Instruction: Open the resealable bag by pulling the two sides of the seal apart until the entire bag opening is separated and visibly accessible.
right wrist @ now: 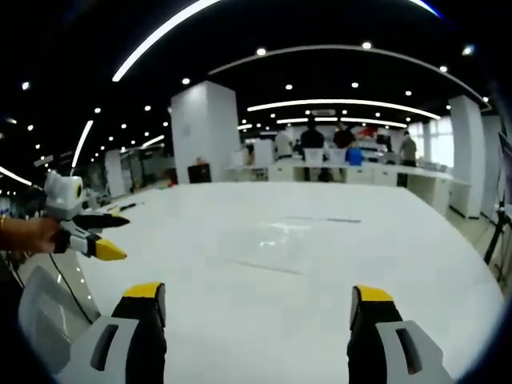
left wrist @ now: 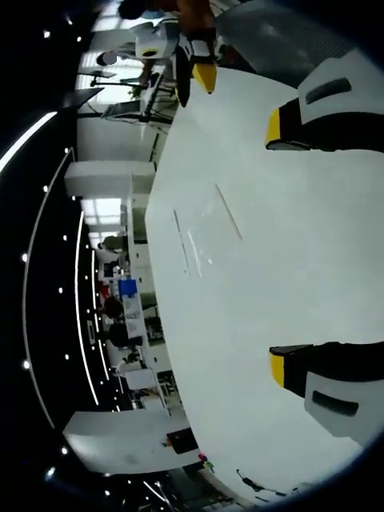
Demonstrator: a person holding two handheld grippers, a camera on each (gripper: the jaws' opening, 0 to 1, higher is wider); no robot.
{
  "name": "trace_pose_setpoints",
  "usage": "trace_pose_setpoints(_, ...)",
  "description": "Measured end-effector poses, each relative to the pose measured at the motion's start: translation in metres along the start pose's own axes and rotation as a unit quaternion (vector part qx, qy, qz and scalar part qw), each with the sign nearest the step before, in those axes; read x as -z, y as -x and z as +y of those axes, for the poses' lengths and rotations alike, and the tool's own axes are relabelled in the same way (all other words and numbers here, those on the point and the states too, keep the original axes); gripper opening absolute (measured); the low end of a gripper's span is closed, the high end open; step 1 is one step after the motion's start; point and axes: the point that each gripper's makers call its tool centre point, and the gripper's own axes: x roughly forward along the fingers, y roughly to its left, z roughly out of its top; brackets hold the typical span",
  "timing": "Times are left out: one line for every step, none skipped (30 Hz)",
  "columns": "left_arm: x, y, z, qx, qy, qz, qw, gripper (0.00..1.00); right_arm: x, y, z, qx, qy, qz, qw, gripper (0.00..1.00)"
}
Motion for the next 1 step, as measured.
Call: trace_pose_setpoints(0.0001, -0.0001, 0.0001, 0.001, 0.000, 0.000, 1.0000, 1.00, 0.0000, 0.0001, -0.0003, 0.000, -0.001, 0.000, 1.0000, 0.95)
